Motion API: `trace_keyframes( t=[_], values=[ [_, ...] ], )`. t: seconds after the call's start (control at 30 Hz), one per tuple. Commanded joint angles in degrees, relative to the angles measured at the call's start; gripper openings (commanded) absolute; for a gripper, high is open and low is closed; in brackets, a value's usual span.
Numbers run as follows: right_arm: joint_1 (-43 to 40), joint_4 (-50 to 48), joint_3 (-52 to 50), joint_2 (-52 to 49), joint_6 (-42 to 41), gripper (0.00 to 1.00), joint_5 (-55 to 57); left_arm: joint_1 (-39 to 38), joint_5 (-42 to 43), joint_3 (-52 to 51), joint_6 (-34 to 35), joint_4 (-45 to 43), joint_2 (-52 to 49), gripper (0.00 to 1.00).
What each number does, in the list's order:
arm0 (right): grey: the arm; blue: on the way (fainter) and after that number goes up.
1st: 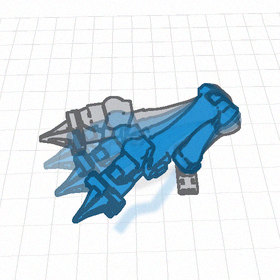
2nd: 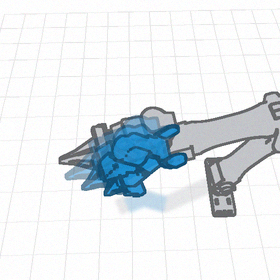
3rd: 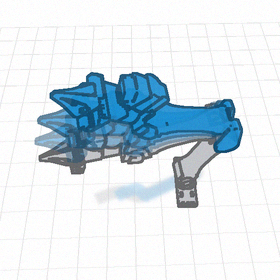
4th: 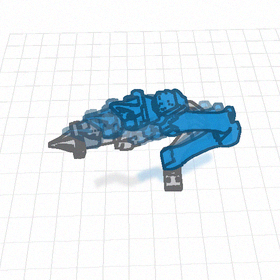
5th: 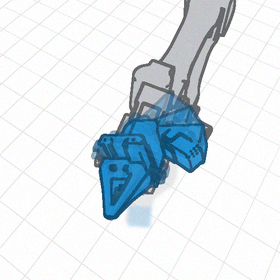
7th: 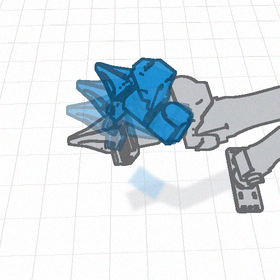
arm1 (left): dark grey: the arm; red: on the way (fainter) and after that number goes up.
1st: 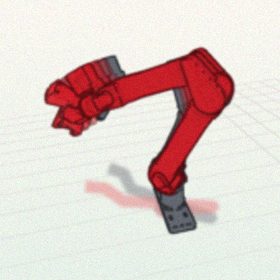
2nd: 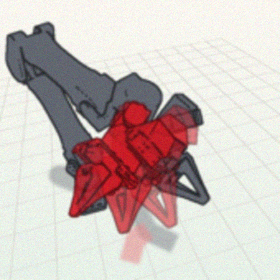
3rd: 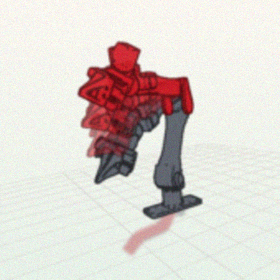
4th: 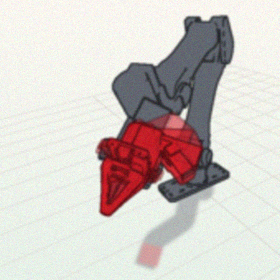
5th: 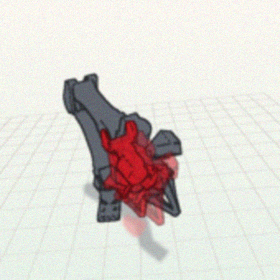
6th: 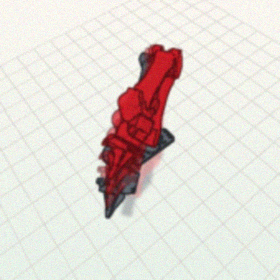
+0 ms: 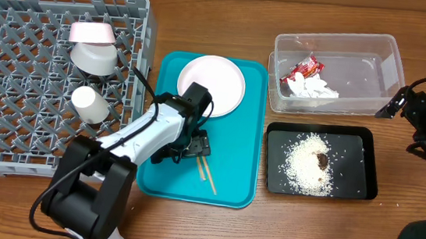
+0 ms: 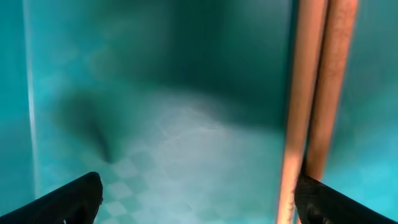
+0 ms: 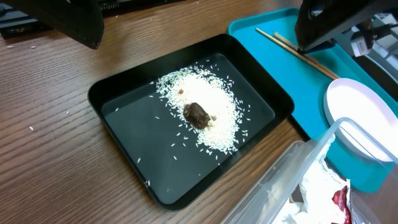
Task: Sort waste into correct bins and load items into the dishwasher
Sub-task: 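Reach the left gripper down to the wooden chopsticks on the tray, then grasp one chopstick and drop it into the dish rack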
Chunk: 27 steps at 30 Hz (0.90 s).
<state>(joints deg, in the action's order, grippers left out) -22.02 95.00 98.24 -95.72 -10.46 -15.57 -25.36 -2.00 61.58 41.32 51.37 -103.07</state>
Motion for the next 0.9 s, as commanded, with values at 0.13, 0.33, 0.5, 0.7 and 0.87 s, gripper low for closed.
trace_keyframes(
  t=[0.13,0.33,0.5,0.7,0.87],
  values=[
    [0.2,-0.3,0.4,1.5,0.4,1.0,0.5,0.2,-1.0,-0.7,-1.6,1.1,-4.9,0.98],
    [0.2,-0.3,0.4,1.5,0.4,1.0,0.5,0.3,-1.0,-0.7,-1.6,1.1,-4.9,0.4],
    [0.2,-0.3,0.4,1.5,0.4,1.0,0.5,0.3,-1.0,-0.7,-1.5,1.1,-4.9,0.17],
    [0.2,-0.1,0.4,1.5,0.4,1.0,0.5,0.6,-0.9,-0.7,-1.5,1.3,-4.8,0.04],
    [0.2,-0.1,0.4,1.5,0.4,1.0,0.5,2.0,-1.5,2.1,-1.6,4.9,-4.6,0.04]
  ],
)
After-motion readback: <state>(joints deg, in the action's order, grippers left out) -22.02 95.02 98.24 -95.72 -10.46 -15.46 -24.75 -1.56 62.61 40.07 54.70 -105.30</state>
